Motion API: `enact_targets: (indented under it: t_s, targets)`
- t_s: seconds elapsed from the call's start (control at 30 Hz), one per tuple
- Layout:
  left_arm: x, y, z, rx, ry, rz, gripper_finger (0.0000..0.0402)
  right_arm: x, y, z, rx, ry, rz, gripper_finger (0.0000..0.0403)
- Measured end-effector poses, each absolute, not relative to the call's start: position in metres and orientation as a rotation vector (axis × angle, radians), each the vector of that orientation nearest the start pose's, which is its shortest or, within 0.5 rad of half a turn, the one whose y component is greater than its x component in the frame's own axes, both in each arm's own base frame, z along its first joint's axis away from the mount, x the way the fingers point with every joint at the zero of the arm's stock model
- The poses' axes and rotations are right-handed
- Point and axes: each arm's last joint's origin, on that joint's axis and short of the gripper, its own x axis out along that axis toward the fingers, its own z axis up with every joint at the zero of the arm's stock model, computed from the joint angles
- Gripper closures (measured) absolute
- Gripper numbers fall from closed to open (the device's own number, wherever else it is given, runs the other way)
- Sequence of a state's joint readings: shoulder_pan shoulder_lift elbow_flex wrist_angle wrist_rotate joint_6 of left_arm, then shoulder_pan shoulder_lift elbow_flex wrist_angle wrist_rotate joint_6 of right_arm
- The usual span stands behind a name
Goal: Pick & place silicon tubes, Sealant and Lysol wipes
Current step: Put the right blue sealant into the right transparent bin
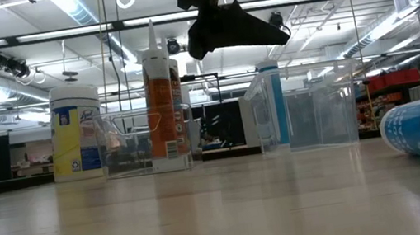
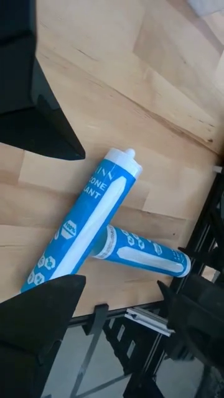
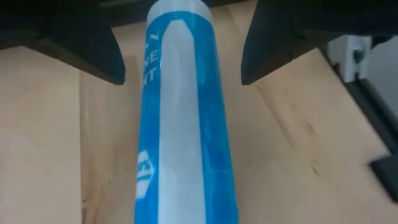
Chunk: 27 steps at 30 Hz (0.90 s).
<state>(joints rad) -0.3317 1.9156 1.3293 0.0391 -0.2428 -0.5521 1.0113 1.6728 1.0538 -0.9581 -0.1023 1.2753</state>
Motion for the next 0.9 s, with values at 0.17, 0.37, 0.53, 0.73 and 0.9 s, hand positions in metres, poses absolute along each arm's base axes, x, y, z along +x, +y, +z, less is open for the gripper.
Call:
enact_targets:
  t_s: [0.17, 0.37, 0.53, 0.73, 0.9]
  targets:
    - [0.407, -0.133, 0.217, -0.363, 0.532, 0.054, 0.0079, 0.147, 0.243, 0.165, 0.216, 1.679, -0.212, 0.0077]
    - [0.407, -0.133, 0.217, -0.367, 0.532, 0.055, 0.0079, 0.15, 0.249, 0.147, 0.178, 1.697, -0.21, 0.0084]
    - [0.407, -0.133, 0.217, -0.358, 0.531, 0.052, 0.0079, 0.151, 0.251, 0.138, 0.14, 1.732, -0.206, 0.0097]
    - [0.407, -0.133, 0.217, -0.345, 0.53, 0.048, 0.0079, 0.152, 0.25, 0.138, 0.144, 1.774, -0.189, 0.0181]
    - [0.407, -0.134, 0.217, -0.32, 0.53, 0.036, 0.0079, 0.149, 0.243, 0.138, 0.117, 1.865, -0.213, 0.0198]
